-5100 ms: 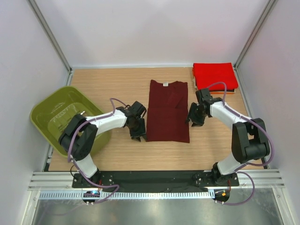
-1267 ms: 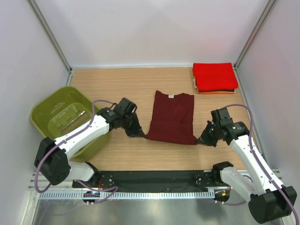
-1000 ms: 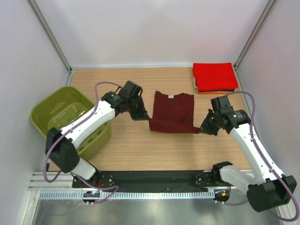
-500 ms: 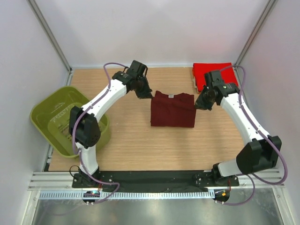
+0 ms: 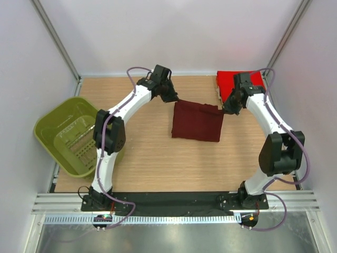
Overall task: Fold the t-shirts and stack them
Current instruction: Fold the tshirt
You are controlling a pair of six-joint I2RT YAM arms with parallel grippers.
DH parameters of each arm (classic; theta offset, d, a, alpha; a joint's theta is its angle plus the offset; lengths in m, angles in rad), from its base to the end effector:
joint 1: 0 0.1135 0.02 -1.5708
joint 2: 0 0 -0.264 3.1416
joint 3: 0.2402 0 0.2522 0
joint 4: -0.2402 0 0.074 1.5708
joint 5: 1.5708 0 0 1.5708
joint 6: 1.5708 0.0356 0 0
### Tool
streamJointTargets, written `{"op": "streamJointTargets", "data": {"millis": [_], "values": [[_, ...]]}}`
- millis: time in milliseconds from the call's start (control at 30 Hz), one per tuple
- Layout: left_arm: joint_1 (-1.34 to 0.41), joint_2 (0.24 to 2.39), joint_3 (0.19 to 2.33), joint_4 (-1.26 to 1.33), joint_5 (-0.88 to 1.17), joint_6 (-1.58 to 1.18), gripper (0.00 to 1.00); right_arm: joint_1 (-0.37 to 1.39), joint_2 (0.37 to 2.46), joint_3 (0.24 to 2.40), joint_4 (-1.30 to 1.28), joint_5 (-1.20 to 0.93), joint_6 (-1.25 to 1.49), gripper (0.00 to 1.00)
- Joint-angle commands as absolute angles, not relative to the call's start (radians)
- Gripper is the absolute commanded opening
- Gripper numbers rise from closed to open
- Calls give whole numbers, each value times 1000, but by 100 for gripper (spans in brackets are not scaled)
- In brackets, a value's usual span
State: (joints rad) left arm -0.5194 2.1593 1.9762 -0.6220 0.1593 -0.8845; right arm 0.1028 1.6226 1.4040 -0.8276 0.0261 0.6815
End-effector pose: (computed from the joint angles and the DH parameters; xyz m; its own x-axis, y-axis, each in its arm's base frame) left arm 0.4260 -0.2501 0.2688 -0.8495 -0.3941 -0.3507 -0.1131 0.7854 -0.6086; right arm 0.3390 0.0340 0.2877 -0.7251 0.5583 -0.4032 0.4728 0.8293 0.2980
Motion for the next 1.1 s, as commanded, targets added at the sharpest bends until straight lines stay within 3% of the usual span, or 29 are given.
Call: {"op": "streamJointTargets", "data": {"millis": [0,533,667,767,800,1067], "values": [[-506,2204,2055,-508,180,-885,0,81,1669,1477,-727,12,655,1],[-410,2445,2226,-388,193,-973,1,61,1994,1667,-549,-126,601,1],[-394,2552,2341,-324,254,-974,14,60,2077,1741,-529,-101,607,6],[-368,2605,2397,-304,305,-985,25,48,2126,1787,-538,-80,649,24],[-362,2608,2414,-305,322,-986,28,48,2129,1796,-541,-90,652,35],[-336,2409,2240,-385,325,-862,33,51,1994,1705,-574,-201,563,60]]}}
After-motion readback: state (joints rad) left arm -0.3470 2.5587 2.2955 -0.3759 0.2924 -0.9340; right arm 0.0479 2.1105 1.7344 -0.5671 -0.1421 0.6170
